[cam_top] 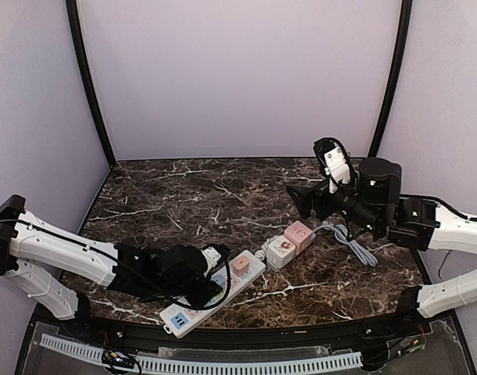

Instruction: Insert the plug

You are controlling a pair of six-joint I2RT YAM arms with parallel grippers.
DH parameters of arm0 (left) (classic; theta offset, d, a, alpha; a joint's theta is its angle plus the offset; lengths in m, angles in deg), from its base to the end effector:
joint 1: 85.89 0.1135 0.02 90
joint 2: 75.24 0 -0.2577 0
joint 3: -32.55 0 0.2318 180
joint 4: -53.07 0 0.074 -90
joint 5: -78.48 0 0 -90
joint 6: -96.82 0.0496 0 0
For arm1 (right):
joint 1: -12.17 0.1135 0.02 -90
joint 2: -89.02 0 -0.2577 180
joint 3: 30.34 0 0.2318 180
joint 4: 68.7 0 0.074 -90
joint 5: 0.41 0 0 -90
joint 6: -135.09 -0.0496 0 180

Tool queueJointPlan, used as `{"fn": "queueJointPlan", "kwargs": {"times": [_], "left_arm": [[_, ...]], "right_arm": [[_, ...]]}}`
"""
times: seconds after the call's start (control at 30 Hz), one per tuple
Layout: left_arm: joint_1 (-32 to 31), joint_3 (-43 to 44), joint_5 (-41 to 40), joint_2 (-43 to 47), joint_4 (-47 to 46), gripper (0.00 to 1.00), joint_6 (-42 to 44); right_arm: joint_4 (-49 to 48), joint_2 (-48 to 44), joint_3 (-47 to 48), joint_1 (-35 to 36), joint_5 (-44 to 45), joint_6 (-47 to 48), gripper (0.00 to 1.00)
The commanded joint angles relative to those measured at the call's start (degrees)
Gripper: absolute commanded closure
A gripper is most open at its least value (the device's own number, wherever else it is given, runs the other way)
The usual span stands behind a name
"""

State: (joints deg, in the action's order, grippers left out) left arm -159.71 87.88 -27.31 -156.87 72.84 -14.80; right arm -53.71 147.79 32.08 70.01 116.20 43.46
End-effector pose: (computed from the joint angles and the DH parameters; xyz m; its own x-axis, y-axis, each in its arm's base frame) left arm 0.0895 -0.2601 0.1781 -0.5077 0.4774 -0.7172 0.7363 0.6727 -0.0734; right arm 0.1432 0.1861 0.3253 -0.1195 -0.1423 -0.9826 -0.5199 0.8521 -0.0601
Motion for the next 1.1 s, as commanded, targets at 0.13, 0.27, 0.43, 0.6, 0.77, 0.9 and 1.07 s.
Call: {"fn": "queueJointPlan", "kwargs": {"times": [0.13,0.27,0.43,0.6,0.77,0.9,1.07], "left_arm": [[-0.3,2.7,-3.9,-3.3,3.8,0.77,0.1],[-0.3,3.8,-6.3,-6.1,3.7,0.85,0.1],[-0.2,6.5,-12.6,-9.3,4.5,0.87,0.4],[2.9,10.5,-15.4,-14.4,3.8,0.88,2.0],[8.2,13.6,-13.5,-18.7,-1.1,0.89,6.2],[12.3,17.2,-11.9,-22.4,-3.3,0.88,9.8],[13.8,19.6,-9.9,-25.1,-4.5,0.82,11.6]], "right_arm": [[-1.7,-2.6,-1.4,-0.4,-0.7,-1.0,0.01],[-1.8,-3.4,-2.0,-0.4,-0.7,-1.2,0.01],[-1.8,-3.6,-2.3,-0.4,-0.7,-1.4,0.01],[-1.9,-3.6,-2.7,-0.4,-0.5,-1.4,0.01],[-2.1,-3.8,-3.3,-0.4,0.2,-1.7,0.01],[-2.3,-3.7,-3.3,-0.4,0.6,-1.7,0.01],[-2.1,-4.1,-3.4,-0.4,0.6,-1.9,0.01]]}}
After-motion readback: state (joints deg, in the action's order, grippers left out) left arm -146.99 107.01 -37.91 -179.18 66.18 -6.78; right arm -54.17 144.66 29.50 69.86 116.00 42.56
